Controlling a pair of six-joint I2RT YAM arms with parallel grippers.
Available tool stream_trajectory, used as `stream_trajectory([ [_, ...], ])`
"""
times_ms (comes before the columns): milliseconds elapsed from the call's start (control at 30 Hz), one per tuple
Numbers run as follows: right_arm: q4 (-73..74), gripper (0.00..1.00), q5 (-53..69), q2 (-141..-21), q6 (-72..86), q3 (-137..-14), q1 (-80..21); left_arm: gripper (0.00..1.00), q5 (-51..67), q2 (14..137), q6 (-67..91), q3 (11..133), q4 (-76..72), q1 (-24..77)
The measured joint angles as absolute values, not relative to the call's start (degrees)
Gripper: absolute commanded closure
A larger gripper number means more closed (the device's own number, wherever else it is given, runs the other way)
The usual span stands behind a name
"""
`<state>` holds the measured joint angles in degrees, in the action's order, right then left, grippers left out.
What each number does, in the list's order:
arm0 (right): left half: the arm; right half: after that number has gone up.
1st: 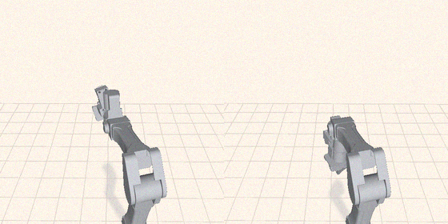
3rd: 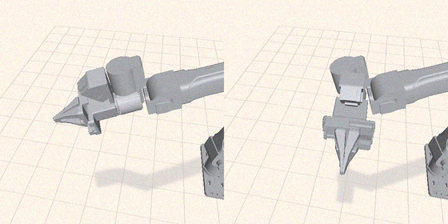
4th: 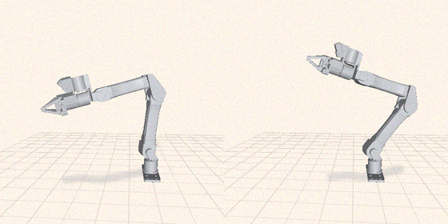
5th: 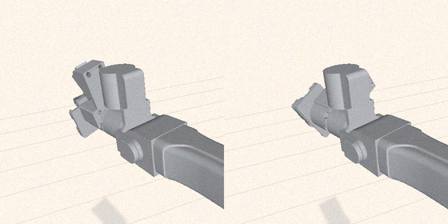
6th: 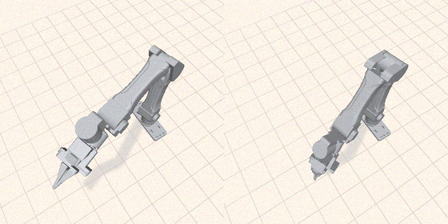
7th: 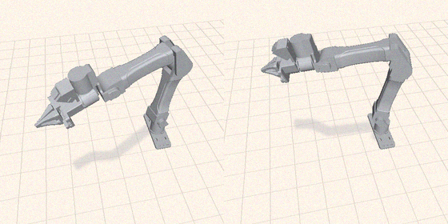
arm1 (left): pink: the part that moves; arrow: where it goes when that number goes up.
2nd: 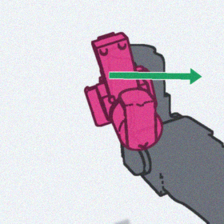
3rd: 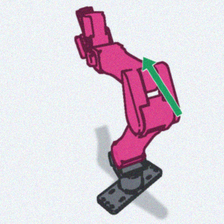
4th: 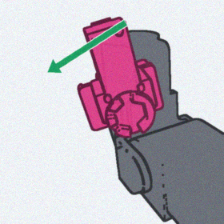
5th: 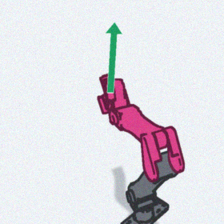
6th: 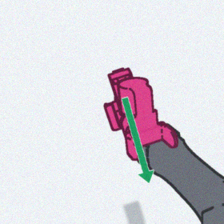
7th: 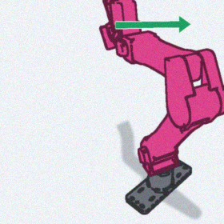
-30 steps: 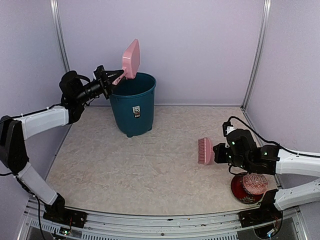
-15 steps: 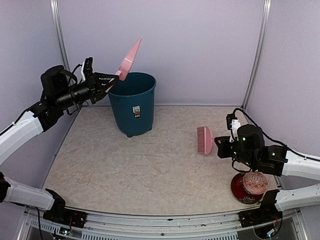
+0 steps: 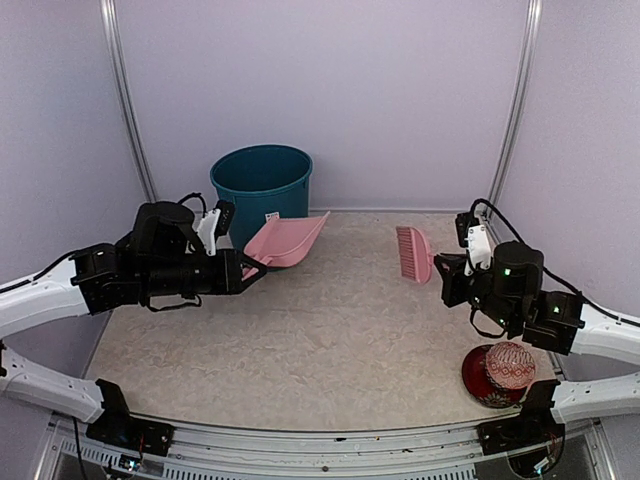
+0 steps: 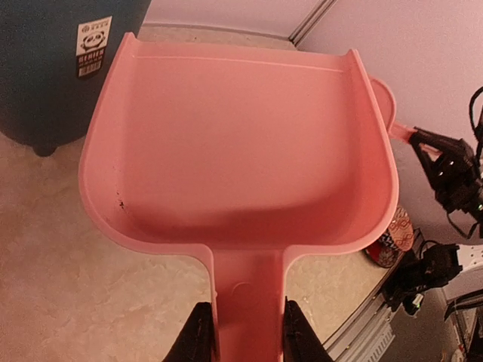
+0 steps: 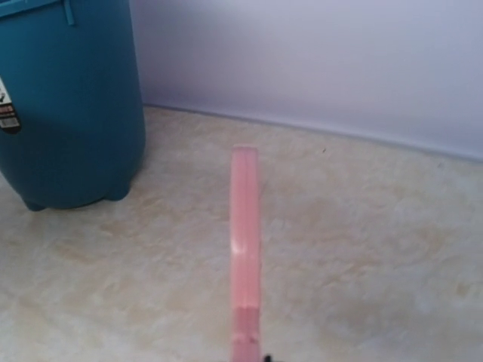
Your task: Sweep away the paper scraps from the table
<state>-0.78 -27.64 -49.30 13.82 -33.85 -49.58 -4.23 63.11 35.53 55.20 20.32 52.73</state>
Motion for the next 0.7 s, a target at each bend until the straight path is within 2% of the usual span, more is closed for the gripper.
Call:
stream_trajectory([
  [300,-6.5,1.0,-29.5,-49.9,4.3,-30.7,-49.4,1.0,-13.5,68.1,35.8,52.2,23.2,59.9],
  [700,-20.6,1.0,-25.3,-59.3,-11.7,-24.1,-49.4,1.0,-16.7,81.1,35.9,52.2,23.2,61.2],
])
